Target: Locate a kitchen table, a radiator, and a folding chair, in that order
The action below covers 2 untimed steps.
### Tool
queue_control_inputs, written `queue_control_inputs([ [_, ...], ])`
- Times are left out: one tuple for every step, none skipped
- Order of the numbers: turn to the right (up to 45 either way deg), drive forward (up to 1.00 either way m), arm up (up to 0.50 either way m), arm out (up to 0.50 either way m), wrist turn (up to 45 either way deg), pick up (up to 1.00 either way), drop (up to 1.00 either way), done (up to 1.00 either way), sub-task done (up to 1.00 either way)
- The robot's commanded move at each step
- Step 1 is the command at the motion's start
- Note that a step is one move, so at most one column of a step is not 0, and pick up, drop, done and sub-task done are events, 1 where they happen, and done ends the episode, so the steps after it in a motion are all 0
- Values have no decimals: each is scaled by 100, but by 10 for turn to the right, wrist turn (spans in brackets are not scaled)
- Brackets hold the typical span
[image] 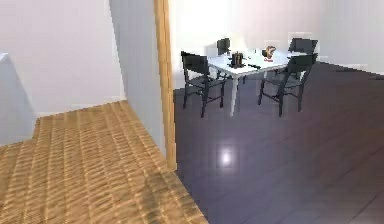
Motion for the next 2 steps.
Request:
queue_control_inputs([
  [450, 0, 0, 0, 0, 0, 0, 0, 0],
  [450, 0, 0, 0, 0, 0, 0, 0, 0],
])
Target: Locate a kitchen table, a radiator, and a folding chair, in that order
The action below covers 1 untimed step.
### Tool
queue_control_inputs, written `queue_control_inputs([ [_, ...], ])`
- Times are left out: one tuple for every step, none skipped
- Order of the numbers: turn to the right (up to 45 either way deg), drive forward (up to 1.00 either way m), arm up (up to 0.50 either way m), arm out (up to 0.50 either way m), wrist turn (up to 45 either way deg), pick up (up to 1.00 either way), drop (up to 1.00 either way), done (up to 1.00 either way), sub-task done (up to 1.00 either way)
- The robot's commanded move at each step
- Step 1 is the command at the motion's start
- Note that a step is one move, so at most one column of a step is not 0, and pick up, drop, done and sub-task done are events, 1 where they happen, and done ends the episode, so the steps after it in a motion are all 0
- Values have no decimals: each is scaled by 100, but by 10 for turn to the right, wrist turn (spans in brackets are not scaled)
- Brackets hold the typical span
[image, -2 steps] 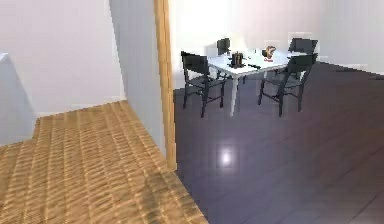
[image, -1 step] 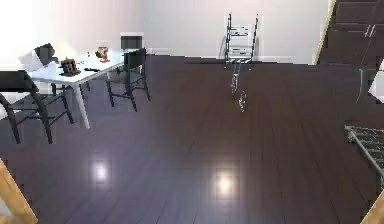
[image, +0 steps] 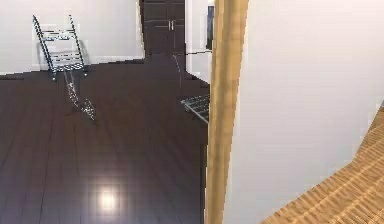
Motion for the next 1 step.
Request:
queue_control_inputs([
  [450, 0, 0, 0, 0, 0, 0, 0, 0],
])
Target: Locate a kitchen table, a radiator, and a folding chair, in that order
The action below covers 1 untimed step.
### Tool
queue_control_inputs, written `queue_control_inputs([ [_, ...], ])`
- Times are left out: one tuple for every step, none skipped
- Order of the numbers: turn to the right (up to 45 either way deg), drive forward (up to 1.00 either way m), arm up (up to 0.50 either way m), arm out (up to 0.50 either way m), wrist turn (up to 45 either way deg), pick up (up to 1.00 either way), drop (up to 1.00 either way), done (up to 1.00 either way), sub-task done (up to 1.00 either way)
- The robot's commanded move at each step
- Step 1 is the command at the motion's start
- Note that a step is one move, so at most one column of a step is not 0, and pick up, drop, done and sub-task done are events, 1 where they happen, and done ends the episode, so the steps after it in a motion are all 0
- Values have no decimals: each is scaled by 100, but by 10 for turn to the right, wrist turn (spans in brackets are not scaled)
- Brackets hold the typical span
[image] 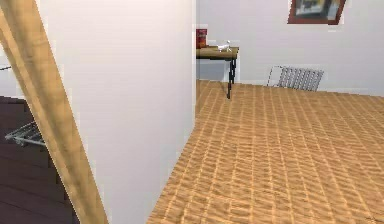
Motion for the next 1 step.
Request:
queue_control_inputs([
  [120, 0, 0, 0, 0, 0, 0, 0, 0],
])
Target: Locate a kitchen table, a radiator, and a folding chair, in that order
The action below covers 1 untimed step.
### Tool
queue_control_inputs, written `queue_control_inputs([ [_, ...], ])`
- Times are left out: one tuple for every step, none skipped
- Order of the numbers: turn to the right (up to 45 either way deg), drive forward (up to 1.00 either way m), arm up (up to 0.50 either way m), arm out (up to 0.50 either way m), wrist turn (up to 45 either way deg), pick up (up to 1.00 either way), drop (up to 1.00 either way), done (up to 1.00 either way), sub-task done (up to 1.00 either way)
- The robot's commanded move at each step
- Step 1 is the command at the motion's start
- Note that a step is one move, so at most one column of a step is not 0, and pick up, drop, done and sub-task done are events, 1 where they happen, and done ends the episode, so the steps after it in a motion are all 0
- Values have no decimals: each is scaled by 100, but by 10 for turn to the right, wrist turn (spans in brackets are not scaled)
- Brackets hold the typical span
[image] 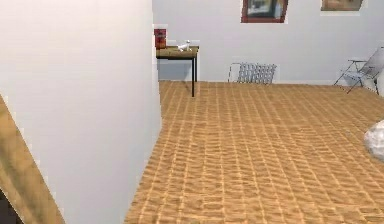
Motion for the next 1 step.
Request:
queue_control_inputs([
  [30, 0, 0, 0, 0, 0, 0, 0, 0],
])
